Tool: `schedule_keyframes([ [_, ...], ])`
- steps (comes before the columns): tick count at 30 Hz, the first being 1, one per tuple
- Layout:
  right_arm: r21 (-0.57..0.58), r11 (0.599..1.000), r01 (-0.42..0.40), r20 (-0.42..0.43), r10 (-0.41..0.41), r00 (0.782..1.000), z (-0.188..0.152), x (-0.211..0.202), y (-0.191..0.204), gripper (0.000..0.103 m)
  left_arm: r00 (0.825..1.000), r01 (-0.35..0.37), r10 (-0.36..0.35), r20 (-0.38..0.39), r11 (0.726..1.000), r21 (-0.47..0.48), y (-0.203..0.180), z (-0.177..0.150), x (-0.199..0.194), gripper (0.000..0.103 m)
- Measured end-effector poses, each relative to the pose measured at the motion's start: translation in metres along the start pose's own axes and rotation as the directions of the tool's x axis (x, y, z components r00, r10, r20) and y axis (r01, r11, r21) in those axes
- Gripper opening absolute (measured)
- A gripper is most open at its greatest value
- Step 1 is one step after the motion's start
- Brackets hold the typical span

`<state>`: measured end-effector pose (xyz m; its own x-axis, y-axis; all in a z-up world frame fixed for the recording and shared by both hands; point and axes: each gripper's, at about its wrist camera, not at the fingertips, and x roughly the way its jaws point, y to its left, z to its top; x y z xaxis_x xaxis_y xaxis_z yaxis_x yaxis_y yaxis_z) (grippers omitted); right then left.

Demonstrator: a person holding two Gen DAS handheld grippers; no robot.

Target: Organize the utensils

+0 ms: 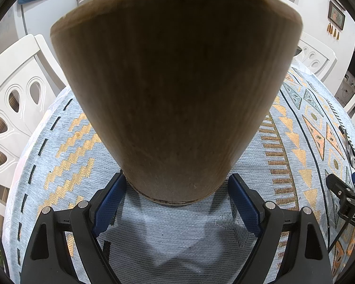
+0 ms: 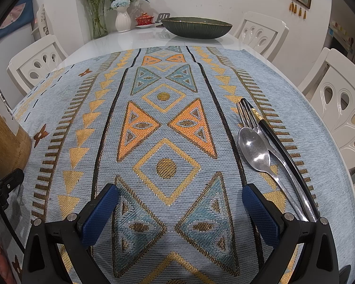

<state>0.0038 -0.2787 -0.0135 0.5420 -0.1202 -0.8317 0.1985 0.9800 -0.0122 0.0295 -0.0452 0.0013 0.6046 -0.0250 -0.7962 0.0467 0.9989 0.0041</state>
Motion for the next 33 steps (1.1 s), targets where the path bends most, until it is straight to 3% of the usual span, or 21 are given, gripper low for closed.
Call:
schedule_keyframes([
  [33,0.000,1.000,-0.002,-0.001,0.002,1.000,0.0001,0.0001,0.0002,0.103,1.000,-0.004,0.004,-0.002,1.000,0.004,0.0007,0.0011,0.0011,0.088],
])
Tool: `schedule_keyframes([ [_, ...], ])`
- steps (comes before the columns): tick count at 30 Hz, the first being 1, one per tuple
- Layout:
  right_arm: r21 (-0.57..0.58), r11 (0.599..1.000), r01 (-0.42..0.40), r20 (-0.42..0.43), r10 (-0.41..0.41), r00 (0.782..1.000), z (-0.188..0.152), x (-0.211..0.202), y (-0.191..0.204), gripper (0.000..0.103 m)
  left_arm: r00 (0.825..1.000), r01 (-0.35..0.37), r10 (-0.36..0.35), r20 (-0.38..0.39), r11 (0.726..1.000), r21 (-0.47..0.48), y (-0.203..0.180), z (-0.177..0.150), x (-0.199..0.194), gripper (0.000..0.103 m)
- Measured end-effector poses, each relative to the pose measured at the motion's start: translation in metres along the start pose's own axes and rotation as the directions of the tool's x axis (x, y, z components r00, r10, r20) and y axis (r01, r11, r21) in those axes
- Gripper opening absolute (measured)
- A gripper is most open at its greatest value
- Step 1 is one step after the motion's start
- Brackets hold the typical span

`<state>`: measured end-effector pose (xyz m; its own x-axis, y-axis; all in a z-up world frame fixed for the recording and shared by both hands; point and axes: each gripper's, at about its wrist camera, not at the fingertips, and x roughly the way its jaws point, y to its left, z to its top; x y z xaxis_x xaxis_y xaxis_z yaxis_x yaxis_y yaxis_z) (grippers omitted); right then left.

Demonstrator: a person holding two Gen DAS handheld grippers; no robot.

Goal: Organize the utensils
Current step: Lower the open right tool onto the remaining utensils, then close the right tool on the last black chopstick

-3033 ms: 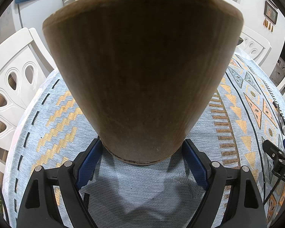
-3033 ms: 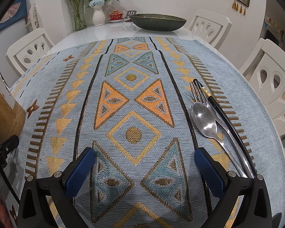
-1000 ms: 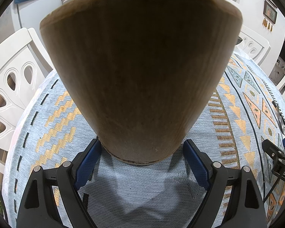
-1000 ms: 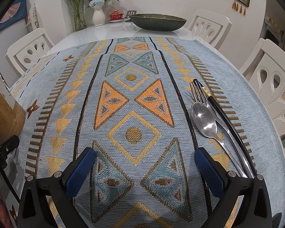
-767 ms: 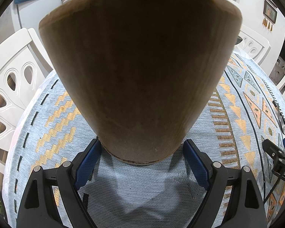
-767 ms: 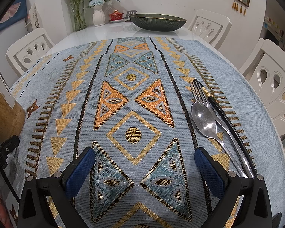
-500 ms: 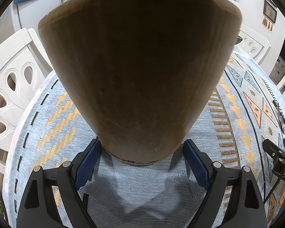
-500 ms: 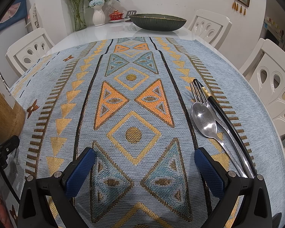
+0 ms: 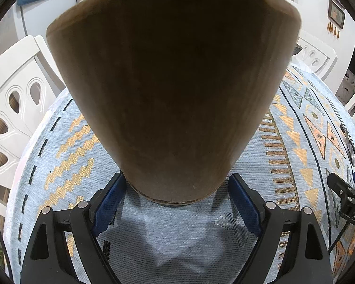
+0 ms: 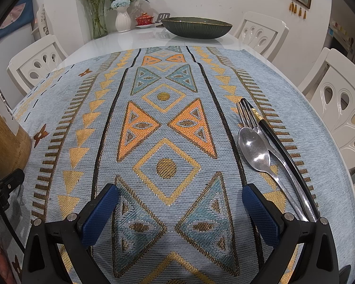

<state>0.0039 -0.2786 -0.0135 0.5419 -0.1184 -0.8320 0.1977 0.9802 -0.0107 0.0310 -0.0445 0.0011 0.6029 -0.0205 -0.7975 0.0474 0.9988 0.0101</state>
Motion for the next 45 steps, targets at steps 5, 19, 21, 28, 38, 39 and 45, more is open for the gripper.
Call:
schedule_keyframes([
  [5,0.002,1.000,-0.003,-0.001,0.003,1.000,0.000,0.000,0.000,0.103,1.000,0.001,-0.001,-0.001,1.000,0.000,0.000,0.000,0.001,0.088],
  [19,0.008,0.989,-0.145,-0.208,0.143,0.968,0.025,-0.028,-0.048,0.087,1.000,-0.001,0.001,-0.002,1.000,0.002,-0.001,0.000,0.002,0.088],
  [21,0.052,0.990,-0.131,-0.156,0.137,0.978,0.039,-0.043,-0.074,0.087,1.000,-0.001,0.001,-0.001,1.000,0.002,-0.001,0.000,0.002,0.088],
  [28,0.055,0.993,-0.105,-0.202,0.114,0.973,0.078,-0.032,-0.127,0.066,1.000,-0.001,0.001,-0.002,1.000,0.002,-0.001,0.000,0.002,0.089],
  [38,-0.016,0.993,-0.117,-0.312,0.107,0.944,0.084,0.010,-0.135,0.037,1.000,-0.001,0.001,-0.001,1.000,0.002,-0.001,0.000,0.002,0.089],
  [39,-0.027,0.992,-0.121,-0.320,0.106,0.941,0.083,0.014,-0.133,0.037,1.000,-0.001,0.001,-0.001,1.000,0.002,-0.001,0.000,0.002,0.089],
  [45,-0.066,0.992,-0.112,-0.358,0.081,0.930,0.081,0.031,-0.133,0.023,1.000,-0.001,0.001,-0.001,1.000,0.002,-0.001,-0.001,0.002,0.089],
])
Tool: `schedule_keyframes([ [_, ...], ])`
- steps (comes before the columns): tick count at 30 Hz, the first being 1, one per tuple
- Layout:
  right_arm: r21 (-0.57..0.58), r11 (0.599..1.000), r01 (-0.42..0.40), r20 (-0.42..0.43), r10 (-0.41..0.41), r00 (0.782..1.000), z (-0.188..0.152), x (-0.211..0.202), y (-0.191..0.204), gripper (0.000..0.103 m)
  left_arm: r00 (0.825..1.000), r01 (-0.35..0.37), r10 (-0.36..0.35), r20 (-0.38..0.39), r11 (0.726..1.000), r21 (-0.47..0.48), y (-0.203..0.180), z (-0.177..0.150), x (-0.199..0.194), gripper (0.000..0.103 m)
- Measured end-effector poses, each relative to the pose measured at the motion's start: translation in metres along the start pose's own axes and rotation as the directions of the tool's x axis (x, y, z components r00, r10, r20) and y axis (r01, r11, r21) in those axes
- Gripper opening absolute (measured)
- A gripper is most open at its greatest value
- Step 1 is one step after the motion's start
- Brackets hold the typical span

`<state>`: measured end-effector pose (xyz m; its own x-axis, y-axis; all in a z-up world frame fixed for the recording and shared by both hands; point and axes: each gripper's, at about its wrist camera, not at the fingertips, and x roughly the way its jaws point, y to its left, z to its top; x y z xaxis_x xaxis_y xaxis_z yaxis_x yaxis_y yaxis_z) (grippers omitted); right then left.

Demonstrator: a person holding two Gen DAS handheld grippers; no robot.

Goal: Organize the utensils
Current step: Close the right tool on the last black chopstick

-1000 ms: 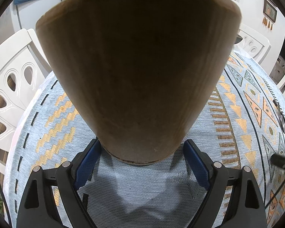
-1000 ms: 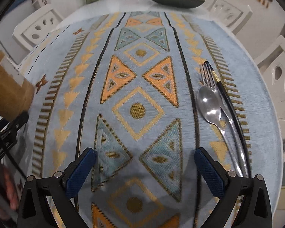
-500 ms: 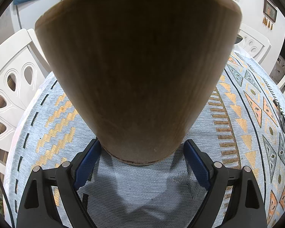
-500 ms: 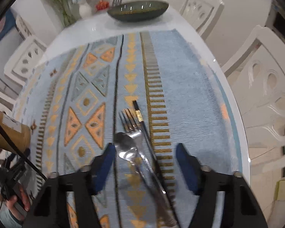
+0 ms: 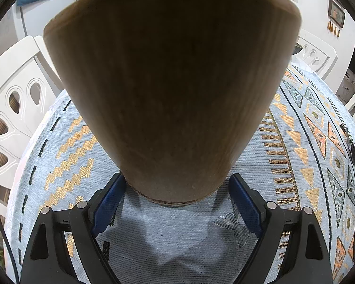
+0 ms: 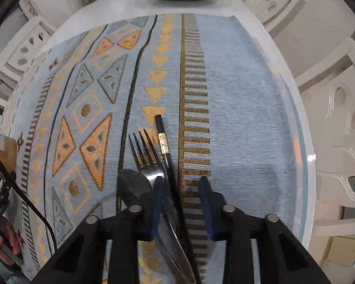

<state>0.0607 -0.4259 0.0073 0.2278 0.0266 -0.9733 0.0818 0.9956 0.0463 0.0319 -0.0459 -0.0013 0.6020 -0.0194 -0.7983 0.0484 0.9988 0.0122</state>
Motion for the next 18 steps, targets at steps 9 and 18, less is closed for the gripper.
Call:
schedule_keyframes([
  [9,-0.039,0.999,0.016,-0.039,-0.017,0.999,0.006,0.006,-0.002,0.018,1.000,0.000,0.000,0.000,1.000,0.000,0.000,0.000,0.000,0.089],
  [18,-0.029,0.998,0.051,0.003,-0.051,0.999,0.021,0.004,0.014,0.007,1.000,0.001,-0.001,0.000,1.000,-0.001,0.000,-0.001,0.000,0.089],
])
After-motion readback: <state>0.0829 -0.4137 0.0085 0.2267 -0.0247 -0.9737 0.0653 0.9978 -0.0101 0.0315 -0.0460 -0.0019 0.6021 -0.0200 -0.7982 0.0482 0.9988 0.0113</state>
